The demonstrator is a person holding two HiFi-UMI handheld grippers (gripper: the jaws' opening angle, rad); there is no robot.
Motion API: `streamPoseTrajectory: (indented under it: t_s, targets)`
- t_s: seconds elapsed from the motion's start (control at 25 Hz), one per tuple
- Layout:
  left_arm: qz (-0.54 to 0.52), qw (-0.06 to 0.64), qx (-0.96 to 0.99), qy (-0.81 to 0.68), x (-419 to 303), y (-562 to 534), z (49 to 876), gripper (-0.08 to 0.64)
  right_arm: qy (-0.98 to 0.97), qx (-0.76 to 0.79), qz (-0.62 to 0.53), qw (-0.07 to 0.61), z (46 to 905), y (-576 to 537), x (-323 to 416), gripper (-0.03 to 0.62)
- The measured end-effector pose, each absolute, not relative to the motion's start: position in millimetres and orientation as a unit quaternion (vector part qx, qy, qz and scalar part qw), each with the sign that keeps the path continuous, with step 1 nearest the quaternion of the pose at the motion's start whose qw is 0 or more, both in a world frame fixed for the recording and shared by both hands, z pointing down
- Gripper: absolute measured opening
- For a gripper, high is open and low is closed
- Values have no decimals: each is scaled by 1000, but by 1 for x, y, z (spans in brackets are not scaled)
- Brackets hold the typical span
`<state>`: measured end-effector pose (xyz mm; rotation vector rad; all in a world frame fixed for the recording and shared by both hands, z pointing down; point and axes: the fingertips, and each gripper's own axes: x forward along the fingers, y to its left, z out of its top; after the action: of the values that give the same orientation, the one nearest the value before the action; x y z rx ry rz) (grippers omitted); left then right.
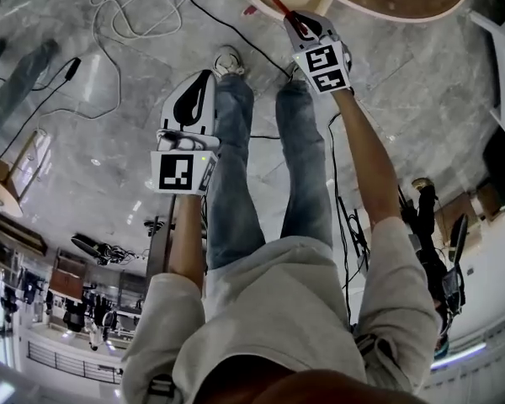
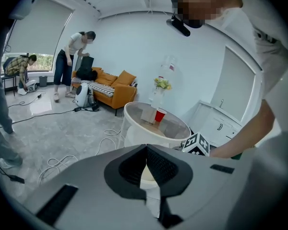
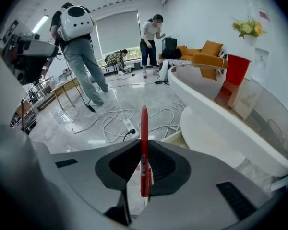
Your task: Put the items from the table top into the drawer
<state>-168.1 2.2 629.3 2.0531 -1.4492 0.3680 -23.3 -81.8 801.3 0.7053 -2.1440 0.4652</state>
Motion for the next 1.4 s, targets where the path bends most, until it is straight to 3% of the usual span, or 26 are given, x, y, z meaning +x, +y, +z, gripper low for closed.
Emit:
streamPoseTrajectory:
  t_s: [0.68,1.4]
  targets:
    - [137,306,748,-572,-226,-9,715,15,-751,236,196,585,1014,-101,-5,67]
    - [150,313,736,-582,-235,2,756,15,-719,186,205,637,1098,-104,1,69]
